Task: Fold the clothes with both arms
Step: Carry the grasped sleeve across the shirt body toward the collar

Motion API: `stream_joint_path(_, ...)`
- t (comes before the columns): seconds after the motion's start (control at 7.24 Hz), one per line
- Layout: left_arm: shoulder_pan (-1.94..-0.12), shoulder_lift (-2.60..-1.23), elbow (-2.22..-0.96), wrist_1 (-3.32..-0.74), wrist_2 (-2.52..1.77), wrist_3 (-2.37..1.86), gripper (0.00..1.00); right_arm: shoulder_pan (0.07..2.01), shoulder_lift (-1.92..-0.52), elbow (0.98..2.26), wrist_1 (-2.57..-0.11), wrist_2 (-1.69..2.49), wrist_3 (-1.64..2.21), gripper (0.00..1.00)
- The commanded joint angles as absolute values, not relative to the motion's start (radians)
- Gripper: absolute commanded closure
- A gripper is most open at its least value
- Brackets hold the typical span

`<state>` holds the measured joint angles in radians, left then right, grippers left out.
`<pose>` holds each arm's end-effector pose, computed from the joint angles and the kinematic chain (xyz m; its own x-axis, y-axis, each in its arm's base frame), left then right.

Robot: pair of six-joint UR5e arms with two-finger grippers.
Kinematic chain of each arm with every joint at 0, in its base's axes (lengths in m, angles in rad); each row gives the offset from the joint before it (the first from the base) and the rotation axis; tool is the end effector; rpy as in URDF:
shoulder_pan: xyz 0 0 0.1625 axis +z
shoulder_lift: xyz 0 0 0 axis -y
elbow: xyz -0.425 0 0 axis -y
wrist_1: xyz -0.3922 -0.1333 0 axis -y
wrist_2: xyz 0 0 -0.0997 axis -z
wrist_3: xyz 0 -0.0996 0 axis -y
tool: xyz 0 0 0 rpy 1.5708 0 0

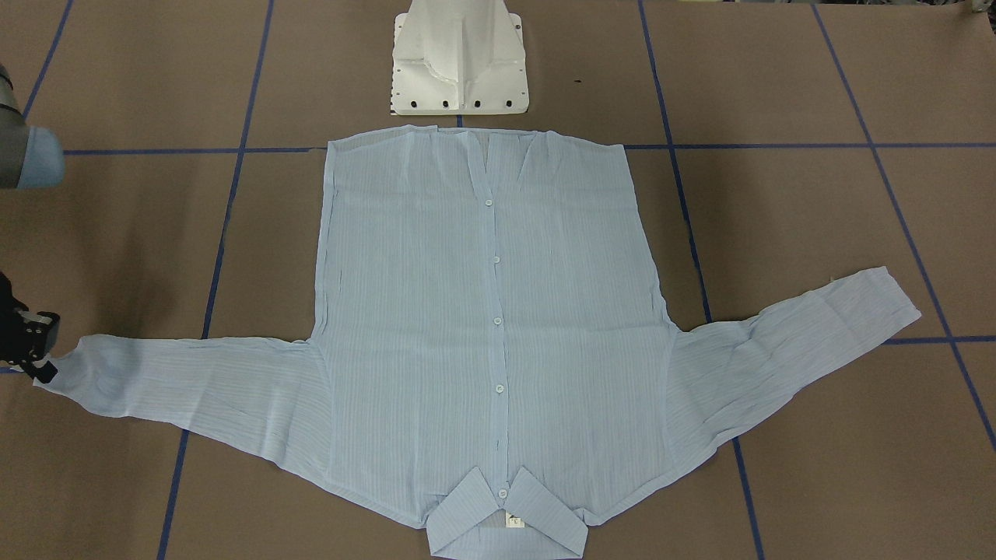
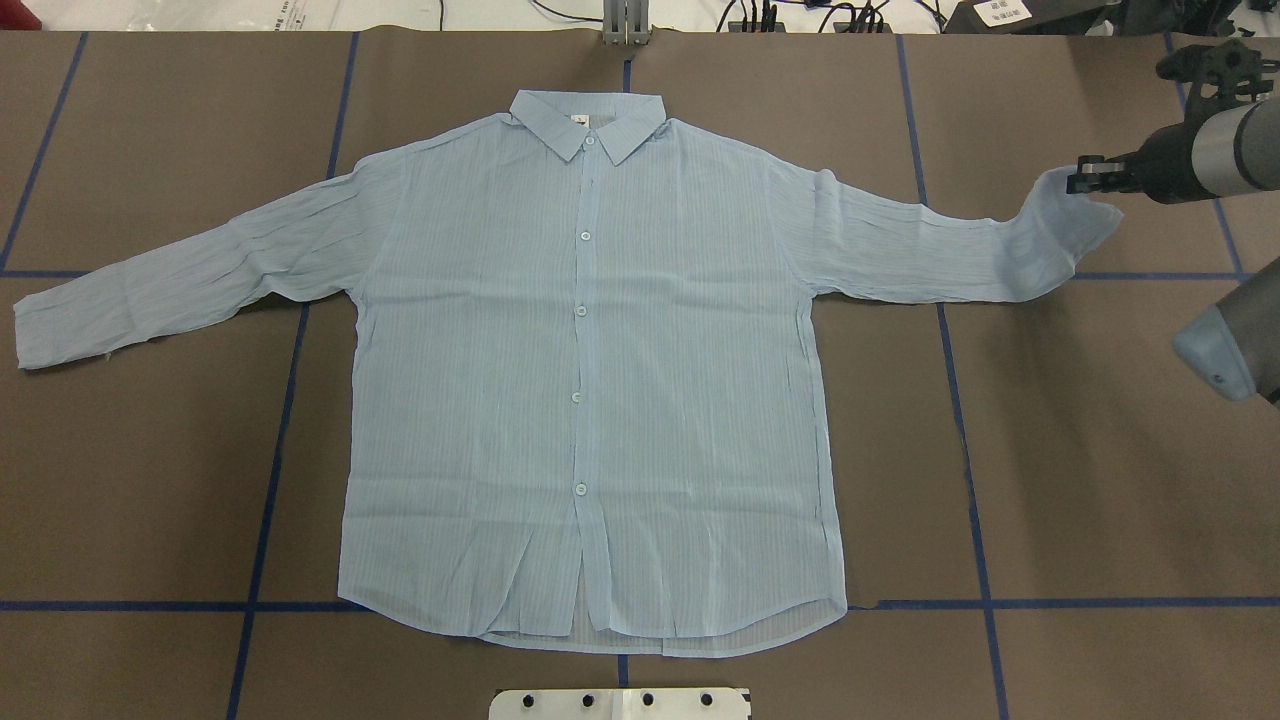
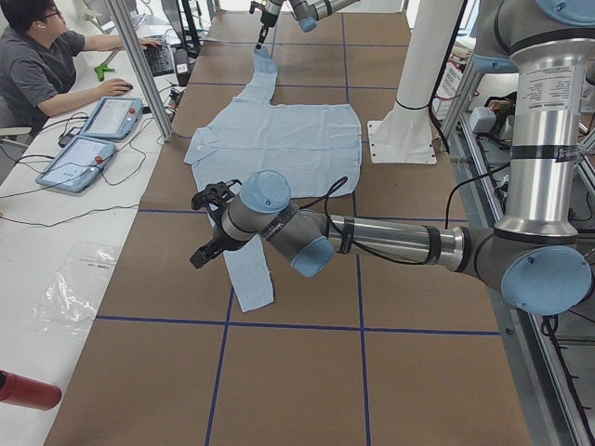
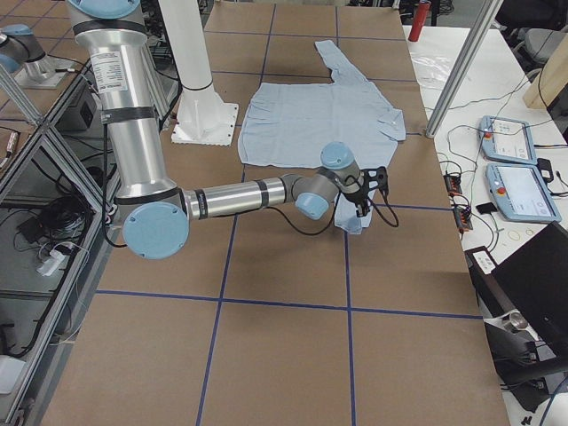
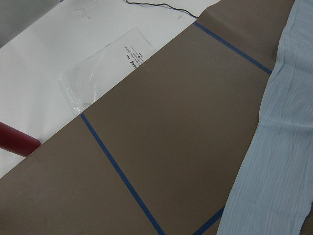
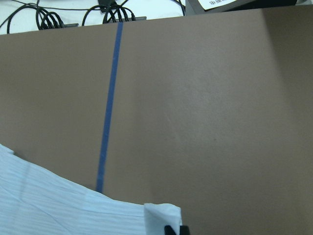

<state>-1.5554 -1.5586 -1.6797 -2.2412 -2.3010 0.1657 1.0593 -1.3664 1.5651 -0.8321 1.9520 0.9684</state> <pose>-0.0590 -0.5094 0.5338 0.7259 0.5866 -0.3591 -0.1326 0.6317 0.7638 -0.2119 -0.5740 0.4756 0.6142 0.0197 0.7889 -0.3818 0.8823 0.2753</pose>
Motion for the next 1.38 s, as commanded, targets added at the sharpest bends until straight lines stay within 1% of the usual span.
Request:
stream_joint_path(0.0,-1.555,-1.559,-1.678,-2.241,-2.301,0.163,0.00,0.892,-1.172,1.606,-1.028,1.721,1.162,1.00)
stream_joint_path(0.28,-1.555,-1.560,-1.672,-2.241,-2.301,0.163,0.00,0.739,-0.943,1.594,-1.310,1.521,1.320,1.00)
stream_joint_path(0.41,-1.555,-1.560,-1.666,-2.241,-2.301,0.163,0.00,0.689,-0.867,1.580,-1.343,1.444,1.372,1.00)
stream_joint_path(0.83,-1.555,-1.560,-1.646,-2.241,-2.301,0.163,0.00,0.568,-0.651,1.472,-1.333,1.263,1.394,1.00)
stream_joint_path(0.97,-1.555,-1.559,-1.641,-2.241,-2.301,0.163,0.00,0.536,-0.602,1.433,-1.332,1.244,1.394,1.00)
stream_joint_path(1.1,-1.555,-1.559,-1.629,-2.241,-2.301,0.163,0.00,0.497,-0.544,1.339,-1.300,1.200,1.394,1.00)
stream_joint_path(1.24,-1.555,-1.559,-1.623,-2.246,-2.301,0.163,0.00,0.471,-0.505,1.216,-1.214,1.172,1.393,1.00)
